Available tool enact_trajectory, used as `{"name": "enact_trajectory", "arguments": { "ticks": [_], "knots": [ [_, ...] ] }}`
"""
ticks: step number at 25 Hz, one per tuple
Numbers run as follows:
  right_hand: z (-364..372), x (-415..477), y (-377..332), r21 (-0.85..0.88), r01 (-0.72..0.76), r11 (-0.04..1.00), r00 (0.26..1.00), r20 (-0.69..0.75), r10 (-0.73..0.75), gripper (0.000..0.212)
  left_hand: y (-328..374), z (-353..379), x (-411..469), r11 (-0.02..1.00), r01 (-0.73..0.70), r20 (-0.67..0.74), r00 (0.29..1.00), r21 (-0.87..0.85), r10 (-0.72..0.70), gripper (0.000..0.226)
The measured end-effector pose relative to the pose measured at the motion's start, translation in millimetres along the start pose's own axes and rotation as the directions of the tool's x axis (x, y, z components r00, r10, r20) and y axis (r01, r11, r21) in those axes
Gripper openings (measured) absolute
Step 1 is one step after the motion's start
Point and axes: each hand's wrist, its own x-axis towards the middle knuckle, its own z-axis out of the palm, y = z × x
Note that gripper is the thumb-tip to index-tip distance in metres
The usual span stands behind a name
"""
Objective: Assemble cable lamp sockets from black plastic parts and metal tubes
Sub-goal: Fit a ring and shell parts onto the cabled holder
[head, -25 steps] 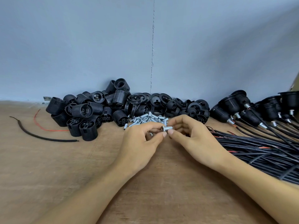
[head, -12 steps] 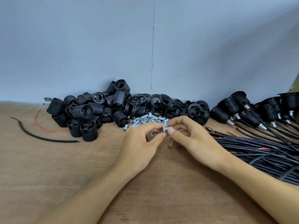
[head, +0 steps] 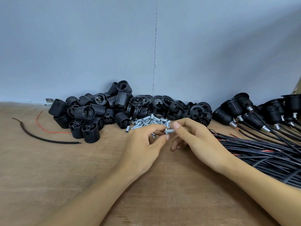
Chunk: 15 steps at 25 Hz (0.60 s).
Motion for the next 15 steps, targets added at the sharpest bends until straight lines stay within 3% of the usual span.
{"name": "enact_trajectory", "arguments": {
  "ticks": [2, 5, 8, 11, 15],
  "knots": [
    [-0.3, -0.6, -0.2, 0.000, 0.014, 1.000, 1.000, 0.006, -0.014, 0.020, 0.4, 0.3, 0.1, 1.000, -0.003, 0.005, 1.000, -0.007, 0.003, 0.033],
    [-0.2, -0.1, 0.6, 0.017, -0.007, 1.000, 1.000, 0.005, 0.006, 0.034, 1.1, -0.2, -0.5, 1.000, -0.024, 0.010, 1.000, 0.000, 0.024, 0.037],
    [1.1, -0.4, -0.2, 0.041, 0.005, 0.999, 1.000, 0.022, -0.006, 0.017, -0.1, -0.7, -0.3, 1.000, -0.020, 0.004, 1.000, -0.007, 0.020, 0.035],
    [2.4, -0.6, -1.4, 0.065, -0.004, 0.998, 1.000, 0.009, 0.003, 0.028, -0.4, -0.3, -0.3, 1.000, -0.017, 0.013, 1.000, 0.005, 0.017, 0.037],
    [0.5, 0.0, -0.3, 0.041, 0.005, 0.999, 1.000, 0.027, -0.007, 0.022, -1.3, -0.3, -0.1, 1.000, -0.024, 0.008, 1.000, 0.002, 0.024, 0.034]
  ]
}}
